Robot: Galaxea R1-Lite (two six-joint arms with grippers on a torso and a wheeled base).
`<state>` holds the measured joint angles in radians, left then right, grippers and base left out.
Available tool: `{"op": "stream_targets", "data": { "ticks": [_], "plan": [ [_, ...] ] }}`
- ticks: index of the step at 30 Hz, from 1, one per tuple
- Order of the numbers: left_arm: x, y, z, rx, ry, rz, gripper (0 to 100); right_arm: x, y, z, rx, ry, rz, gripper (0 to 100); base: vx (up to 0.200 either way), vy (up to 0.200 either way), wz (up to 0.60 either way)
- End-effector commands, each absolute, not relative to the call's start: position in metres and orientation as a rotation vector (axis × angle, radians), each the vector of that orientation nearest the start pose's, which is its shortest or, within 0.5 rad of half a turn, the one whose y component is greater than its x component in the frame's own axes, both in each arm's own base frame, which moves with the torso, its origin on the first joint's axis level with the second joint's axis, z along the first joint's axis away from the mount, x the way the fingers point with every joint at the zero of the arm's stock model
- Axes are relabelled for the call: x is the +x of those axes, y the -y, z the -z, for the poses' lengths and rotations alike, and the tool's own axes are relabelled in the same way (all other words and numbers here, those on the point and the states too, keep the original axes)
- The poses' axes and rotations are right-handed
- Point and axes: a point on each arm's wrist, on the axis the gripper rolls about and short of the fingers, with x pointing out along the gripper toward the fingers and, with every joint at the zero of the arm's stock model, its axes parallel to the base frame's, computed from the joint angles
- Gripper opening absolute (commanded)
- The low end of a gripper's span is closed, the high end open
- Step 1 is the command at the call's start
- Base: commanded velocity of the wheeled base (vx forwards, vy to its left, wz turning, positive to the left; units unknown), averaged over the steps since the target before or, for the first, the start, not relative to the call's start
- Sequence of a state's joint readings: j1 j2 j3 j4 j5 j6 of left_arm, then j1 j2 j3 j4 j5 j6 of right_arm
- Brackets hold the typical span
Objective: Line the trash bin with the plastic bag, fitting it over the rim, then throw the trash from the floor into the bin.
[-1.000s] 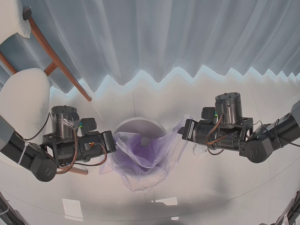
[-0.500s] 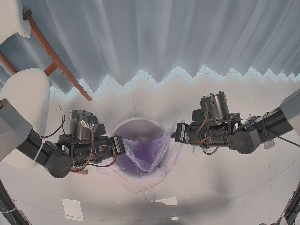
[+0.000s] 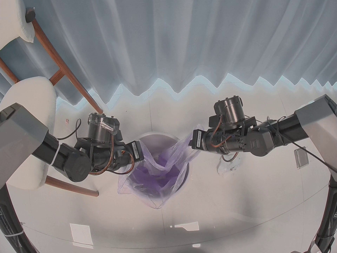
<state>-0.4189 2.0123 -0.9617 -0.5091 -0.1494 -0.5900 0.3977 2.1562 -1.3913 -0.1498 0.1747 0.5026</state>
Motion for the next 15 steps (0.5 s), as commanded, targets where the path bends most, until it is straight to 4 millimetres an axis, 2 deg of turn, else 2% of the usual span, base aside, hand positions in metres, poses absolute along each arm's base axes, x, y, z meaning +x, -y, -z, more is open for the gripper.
{"op": "stream_targets", "data": {
  "ticks": [1, 8, 10, 15],
  "plan": [
    [0.354, 0.147, -0.121, -0.512, -0.684, 0.34, 0, 0.42, -0.158, -0.136, 0.419, -0.718, -0.351, 0, 0.0, 0.0, 0.0],
    [0.38, 0.137, -0.137, -0.541, -0.696, 0.288, 0, 0.448, -0.136, -0.142, 0.36, -0.725, -0.307, 0, 0.0, 0.0, 0.0],
    [0.384, 0.135, -0.141, -0.543, -0.71, 0.281, 0, 0.452, -0.135, -0.141, 0.345, -0.731, -0.307, 0, 0.0, 0.0, 0.0],
    [0.396, 0.128, -0.138, -0.551, -0.756, 0.259, 0, 0.462, -0.134, -0.137, 0.344, -0.719, -0.302, 0, 0.0, 0.0, 0.0]
  ]
}}
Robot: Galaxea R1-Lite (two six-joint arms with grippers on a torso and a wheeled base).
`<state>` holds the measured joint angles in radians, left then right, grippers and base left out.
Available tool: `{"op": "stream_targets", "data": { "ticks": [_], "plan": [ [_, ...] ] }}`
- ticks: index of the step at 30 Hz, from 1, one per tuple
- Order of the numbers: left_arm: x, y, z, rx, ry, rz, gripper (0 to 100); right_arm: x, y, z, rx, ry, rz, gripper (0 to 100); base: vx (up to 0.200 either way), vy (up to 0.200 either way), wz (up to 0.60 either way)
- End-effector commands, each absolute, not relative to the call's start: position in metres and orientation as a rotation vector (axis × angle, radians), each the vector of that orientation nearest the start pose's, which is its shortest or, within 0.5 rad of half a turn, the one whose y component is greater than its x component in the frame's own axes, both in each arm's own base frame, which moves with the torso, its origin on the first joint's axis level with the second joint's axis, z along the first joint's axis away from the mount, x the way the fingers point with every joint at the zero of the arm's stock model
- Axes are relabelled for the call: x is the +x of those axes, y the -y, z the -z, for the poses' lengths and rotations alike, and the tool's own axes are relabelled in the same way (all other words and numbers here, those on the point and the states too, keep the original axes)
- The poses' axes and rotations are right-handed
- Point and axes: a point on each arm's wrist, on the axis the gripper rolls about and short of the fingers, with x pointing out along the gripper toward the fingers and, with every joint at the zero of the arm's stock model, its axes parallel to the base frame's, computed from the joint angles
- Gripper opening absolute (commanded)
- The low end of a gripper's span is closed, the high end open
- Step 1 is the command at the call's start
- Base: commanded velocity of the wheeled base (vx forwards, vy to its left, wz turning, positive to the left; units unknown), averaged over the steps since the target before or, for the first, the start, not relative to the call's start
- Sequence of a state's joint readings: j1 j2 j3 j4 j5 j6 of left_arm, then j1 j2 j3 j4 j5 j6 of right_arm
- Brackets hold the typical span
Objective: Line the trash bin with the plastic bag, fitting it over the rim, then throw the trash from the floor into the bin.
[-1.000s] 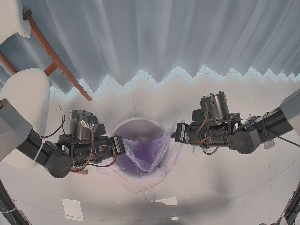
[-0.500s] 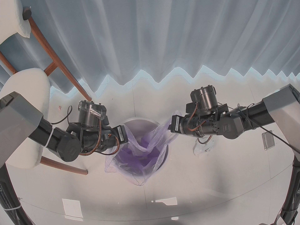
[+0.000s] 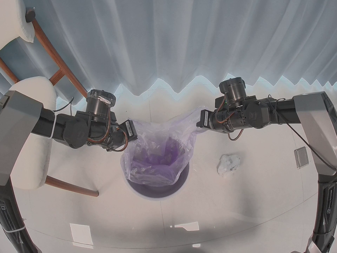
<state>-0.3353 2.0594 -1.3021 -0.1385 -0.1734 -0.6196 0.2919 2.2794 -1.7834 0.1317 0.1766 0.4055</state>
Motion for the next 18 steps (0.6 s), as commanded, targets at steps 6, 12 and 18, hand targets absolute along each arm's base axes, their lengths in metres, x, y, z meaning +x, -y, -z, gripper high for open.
{"op": "stream_targets", "data": {
  "ticks": [6, 12, 18],
  "plan": [
    [0.397, 0.127, -0.134, -0.551, -0.766, 0.252, 0, 0.464, -0.133, -0.136, 0.35, -0.712, -0.3, 100, 0.0, 0.0, 0.0],
    [0.397, 0.127, -0.136, -0.552, -0.761, 0.254, 0, 0.442, -0.133, -0.165, 0.397, -0.714, -0.368, 100, 0.0, 0.0, 0.0],
    [0.397, 0.125, -0.137, -0.553, -0.757, 0.251, 0, 0.408, -0.139, -0.193, 0.404, -0.716, -0.459, 100, 0.0, 0.0, 0.0]
  ]
}}
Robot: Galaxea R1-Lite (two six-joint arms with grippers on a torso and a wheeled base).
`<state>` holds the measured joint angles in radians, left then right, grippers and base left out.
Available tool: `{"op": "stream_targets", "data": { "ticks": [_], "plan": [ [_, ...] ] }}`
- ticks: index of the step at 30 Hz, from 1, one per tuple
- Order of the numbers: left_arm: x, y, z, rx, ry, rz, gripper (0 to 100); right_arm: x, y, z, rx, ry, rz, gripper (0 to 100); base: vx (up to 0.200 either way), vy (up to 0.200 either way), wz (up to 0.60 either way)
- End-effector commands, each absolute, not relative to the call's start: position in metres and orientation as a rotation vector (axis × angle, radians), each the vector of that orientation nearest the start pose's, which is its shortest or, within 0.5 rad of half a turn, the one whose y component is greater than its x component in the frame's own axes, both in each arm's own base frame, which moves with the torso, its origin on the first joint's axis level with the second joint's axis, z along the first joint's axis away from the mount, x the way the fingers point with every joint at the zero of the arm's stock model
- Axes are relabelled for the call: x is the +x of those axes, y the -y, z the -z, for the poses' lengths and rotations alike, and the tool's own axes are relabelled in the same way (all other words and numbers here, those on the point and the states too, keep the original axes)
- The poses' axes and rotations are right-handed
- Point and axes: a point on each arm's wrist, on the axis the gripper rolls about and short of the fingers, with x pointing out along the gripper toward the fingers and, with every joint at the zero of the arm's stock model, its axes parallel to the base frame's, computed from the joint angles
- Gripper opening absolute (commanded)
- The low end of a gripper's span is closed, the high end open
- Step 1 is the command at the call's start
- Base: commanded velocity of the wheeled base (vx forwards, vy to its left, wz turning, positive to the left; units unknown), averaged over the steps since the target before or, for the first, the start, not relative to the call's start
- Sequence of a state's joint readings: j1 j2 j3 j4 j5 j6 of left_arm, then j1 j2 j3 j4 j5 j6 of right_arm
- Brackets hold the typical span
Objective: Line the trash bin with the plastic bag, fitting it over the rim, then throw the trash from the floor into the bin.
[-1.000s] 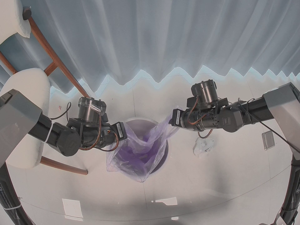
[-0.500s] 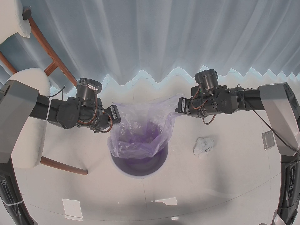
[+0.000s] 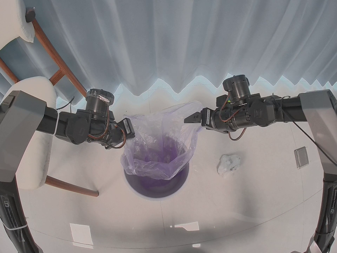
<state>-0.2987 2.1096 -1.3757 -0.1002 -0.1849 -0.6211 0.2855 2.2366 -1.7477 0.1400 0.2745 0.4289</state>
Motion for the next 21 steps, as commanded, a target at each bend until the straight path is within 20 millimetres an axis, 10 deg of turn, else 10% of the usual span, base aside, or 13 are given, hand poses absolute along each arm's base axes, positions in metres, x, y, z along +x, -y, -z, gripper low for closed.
{"op": "stream_targets", "data": {
  "ticks": [1, 14, 15, 21],
  "plan": [
    [0.397, 0.126, -0.138, -0.553, -0.756, 0.253, 0, 0.402, -0.141, -0.195, 0.402, -0.721, -0.47, 100, 0.0, 0.0, 0.0],
    [0.392, 0.124, -0.134, -0.548, -0.769, 0.233, 0, 0.369, -0.177, -0.169, 0.359, -0.832, -0.454, 100, 0.0, 0.0, 0.0],
    [0.392, 0.124, -0.134, -0.549, -0.767, 0.232, 0, 0.366, -0.181, -0.167, 0.356, -0.841, -0.435, 0, 0.0, 0.0, 0.0],
    [0.394, 0.12, -0.136, -0.554, -0.759, 0.227, 0, 0.35, -0.184, -0.176, 0.344, -0.837, -0.432, 0, 0.0, 0.0, 0.0]
  ]
}}
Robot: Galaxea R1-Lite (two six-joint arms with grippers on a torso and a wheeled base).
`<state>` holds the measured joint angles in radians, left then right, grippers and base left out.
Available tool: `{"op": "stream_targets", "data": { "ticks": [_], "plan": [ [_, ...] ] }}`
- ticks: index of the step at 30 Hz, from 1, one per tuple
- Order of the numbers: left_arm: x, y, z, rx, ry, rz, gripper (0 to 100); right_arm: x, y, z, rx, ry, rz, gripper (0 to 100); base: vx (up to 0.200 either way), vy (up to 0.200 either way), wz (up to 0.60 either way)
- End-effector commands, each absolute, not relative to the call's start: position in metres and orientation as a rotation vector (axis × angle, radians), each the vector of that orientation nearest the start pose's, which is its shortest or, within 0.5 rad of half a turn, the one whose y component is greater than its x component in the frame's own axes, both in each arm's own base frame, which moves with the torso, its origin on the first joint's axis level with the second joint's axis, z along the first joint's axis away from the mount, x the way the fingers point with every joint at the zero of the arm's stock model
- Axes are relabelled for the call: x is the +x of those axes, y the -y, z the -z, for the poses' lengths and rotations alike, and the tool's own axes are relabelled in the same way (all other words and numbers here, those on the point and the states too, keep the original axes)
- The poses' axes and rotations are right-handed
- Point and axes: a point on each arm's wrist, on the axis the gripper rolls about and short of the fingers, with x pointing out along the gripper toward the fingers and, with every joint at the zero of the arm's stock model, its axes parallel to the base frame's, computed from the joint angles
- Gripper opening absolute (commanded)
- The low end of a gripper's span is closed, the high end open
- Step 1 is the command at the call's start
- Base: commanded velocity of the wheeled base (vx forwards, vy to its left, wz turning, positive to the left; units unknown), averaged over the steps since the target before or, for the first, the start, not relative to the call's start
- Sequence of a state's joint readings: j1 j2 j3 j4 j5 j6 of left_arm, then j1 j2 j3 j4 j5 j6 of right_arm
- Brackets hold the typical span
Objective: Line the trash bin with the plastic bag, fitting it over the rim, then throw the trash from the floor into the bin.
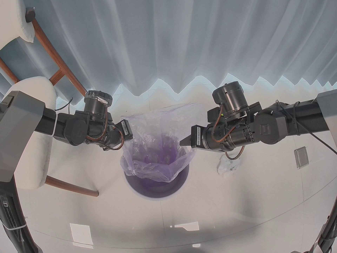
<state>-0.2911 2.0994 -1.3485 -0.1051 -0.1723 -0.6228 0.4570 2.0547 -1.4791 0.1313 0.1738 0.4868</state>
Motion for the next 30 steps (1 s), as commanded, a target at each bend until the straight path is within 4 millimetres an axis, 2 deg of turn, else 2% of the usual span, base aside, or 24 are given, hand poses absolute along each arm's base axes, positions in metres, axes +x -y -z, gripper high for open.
{"op": "stream_targets", "data": {
  "ticks": [1, 5, 11, 16, 18, 19, 21, 23, 27, 30],
  "plan": [
    [0.394, 0.12, -0.136, -0.556, -0.759, 0.227, 0, 0.348, -0.183, -0.173, 0.339, -0.845, -0.429, 0, 0.0, 0.0, 0.0],
    [0.389, 0.119, -0.133, -0.565, -0.777, 0.205, 0, 0.35, -0.178, -0.166, 0.338, -0.851, -0.413, 0, 0.0, 0.0, 0.0],
    [0.368, 0.112, -0.134, -0.552, -0.798, 0.167, 0, 0.368, -0.165, -0.162, 0.317, -0.78, -0.383, 0, 0.0, 0.0, 0.0],
    [0.354, 0.109, -0.146, -0.546, -0.775, 0.153, 0, 0.389, -0.166, -0.158, 0.295, -0.677, -0.39, 0, 0.0, 0.0, 0.0],
    [0.351, 0.109, -0.146, -0.543, -0.775, 0.144, 0, 0.393, -0.168, -0.161, 0.287, -0.652, -0.399, 0, 0.0, 0.0, 0.0],
    [0.341, 0.111, -0.147, -0.533, -0.777, 0.132, 0, 0.402, -0.171, -0.169, 0.278, -0.609, -0.414, 0, 0.0, 0.0, 0.0],
    [0.335, 0.112, -0.146, -0.529, -0.785, 0.13, 0, 0.408, -0.174, -0.173, 0.28, -0.588, -0.419, 0, 0.0, 0.0, 0.0],
    [0.325, 0.109, -0.143, -0.525, -0.804, 0.12, 0, 0.423, -0.182, -0.18, 0.287, -0.53, -0.437, 0, 0.0, 0.0, 0.0],
    [0.323, 0.109, -0.139, -0.574, -0.825, 0.092, 0, 0.434, -0.188, -0.185, 0.294, -0.493, -0.447, 0, 0.0, 0.0, 0.0],
    [0.325, 0.11, -0.137, -0.62, -0.832, 0.07, 0, 0.435, -0.183, -0.178, 0.289, -0.524, -0.43, 0, 0.0, 0.0, 0.0]
  ]
}}
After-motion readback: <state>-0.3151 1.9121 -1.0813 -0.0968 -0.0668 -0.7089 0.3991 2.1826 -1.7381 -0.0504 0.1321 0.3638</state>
